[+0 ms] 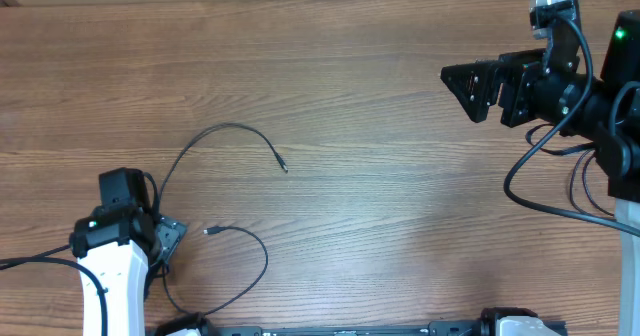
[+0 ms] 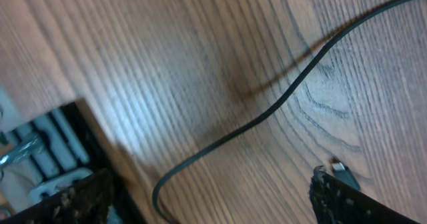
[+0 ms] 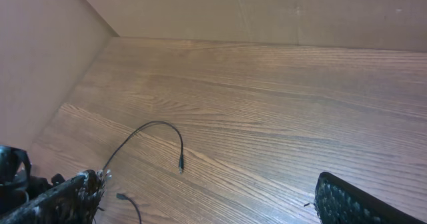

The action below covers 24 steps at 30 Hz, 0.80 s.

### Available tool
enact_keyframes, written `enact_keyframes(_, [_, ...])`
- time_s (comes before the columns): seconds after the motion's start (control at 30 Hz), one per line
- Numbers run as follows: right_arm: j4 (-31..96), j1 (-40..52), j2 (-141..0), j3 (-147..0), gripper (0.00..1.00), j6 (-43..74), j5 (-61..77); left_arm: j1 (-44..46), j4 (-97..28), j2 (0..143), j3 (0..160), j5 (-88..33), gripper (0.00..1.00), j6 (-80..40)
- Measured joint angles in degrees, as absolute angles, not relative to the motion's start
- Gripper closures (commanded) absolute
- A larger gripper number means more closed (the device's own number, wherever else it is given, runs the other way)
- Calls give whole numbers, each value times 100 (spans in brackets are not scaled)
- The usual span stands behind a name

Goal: Untangle cables

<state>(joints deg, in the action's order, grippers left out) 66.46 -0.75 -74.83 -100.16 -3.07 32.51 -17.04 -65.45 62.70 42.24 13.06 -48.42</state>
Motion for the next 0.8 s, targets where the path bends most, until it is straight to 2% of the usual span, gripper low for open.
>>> enact_keyframes(0.13, [6646, -73, -7483, -10016, 0, -307, 3253, -1704, -6278, 6278, 3957, 1315, 2, -4598])
enact_keyframes(0.2, [6643, -75, -7483, -10016, 0, -307, 3251, -1704, -6263, 6281, 3907, 1330, 4, -4558])
enact_keyframes(0.23, [6648, -75, -7483, -10016, 0, -307, 3249, -1704, -6246, 6281, 3894, 1345, 9, -4534])
enact_keyframes(0.47, [6648, -75, -7483, -10016, 0, -307, 3251, -1704, -5736, 6281, 3839, 1525, 12, -4001])
enact_keyframes(0.8, [6648, -75, -7483, -10016, 0, -320, 3253, -1704, -5489, 6281, 3677, 1518, 3, -3509])
